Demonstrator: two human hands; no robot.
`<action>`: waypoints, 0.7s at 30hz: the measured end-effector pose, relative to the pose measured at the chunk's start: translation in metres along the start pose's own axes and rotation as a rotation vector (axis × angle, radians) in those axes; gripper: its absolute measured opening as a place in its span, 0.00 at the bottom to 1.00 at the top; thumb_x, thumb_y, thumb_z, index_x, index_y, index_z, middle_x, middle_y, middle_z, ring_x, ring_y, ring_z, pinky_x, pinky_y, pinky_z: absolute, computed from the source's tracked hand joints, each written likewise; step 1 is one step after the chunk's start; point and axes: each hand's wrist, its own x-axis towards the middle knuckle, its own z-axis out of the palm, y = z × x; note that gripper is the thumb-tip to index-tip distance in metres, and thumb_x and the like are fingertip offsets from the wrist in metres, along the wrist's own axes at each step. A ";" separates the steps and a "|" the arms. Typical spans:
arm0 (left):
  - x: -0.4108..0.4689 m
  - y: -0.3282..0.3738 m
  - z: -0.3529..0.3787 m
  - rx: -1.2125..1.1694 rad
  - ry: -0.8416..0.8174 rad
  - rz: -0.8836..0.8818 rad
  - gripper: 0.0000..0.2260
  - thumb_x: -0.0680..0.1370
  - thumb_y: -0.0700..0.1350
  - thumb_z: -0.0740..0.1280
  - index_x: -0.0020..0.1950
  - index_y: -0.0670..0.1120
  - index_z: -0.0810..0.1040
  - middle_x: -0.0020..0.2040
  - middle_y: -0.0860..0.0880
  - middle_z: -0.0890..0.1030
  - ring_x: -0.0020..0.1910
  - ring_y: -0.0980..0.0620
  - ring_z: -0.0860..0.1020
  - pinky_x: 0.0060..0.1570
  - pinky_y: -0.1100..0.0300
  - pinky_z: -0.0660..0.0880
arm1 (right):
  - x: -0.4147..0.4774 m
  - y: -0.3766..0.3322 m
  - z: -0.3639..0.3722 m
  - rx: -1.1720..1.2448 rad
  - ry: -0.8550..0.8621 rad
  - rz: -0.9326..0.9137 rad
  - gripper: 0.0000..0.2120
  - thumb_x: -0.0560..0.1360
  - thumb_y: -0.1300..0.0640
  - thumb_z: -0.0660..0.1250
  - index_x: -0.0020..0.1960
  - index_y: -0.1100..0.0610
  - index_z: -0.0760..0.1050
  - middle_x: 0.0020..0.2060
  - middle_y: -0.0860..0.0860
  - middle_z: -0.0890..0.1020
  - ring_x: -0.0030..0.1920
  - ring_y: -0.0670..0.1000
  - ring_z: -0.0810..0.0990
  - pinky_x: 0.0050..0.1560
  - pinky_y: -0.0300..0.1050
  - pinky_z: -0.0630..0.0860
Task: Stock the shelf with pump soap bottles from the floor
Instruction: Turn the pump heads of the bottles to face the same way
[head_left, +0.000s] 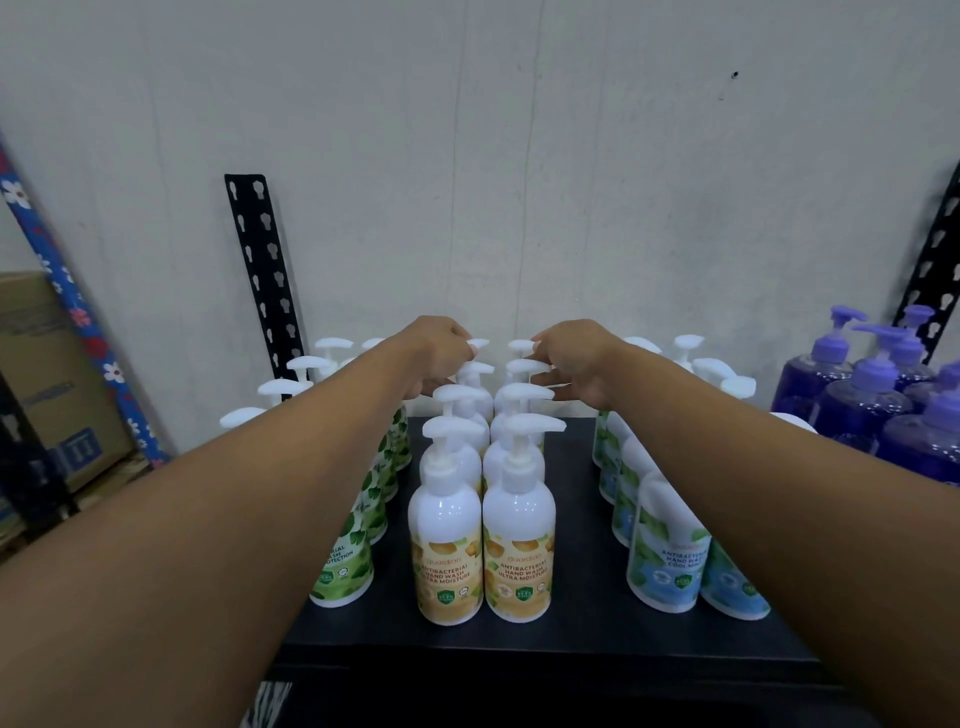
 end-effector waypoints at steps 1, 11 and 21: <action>0.000 0.001 -0.001 0.004 -0.013 -0.004 0.12 0.85 0.44 0.62 0.67 0.46 0.75 0.49 0.47 0.78 0.33 0.51 0.74 0.29 0.61 0.71 | 0.000 0.000 0.001 0.012 0.000 0.004 0.14 0.82 0.64 0.55 0.60 0.61 0.78 0.47 0.53 0.83 0.38 0.53 0.78 0.37 0.45 0.77; -0.002 0.003 -0.005 -0.031 -0.101 -0.031 0.15 0.85 0.36 0.56 0.67 0.46 0.76 0.45 0.47 0.80 0.36 0.51 0.76 0.33 0.60 0.75 | 0.005 0.005 0.003 0.073 0.013 0.050 0.17 0.83 0.63 0.53 0.64 0.62 0.77 0.56 0.58 0.85 0.34 0.53 0.80 0.34 0.44 0.77; -0.004 0.001 -0.004 -0.035 -0.100 -0.034 0.17 0.85 0.36 0.54 0.69 0.47 0.75 0.52 0.45 0.80 0.36 0.51 0.78 0.27 0.61 0.76 | 0.001 0.005 0.004 0.110 0.009 0.064 0.18 0.83 0.63 0.51 0.65 0.61 0.76 0.50 0.57 0.86 0.32 0.52 0.79 0.38 0.46 0.78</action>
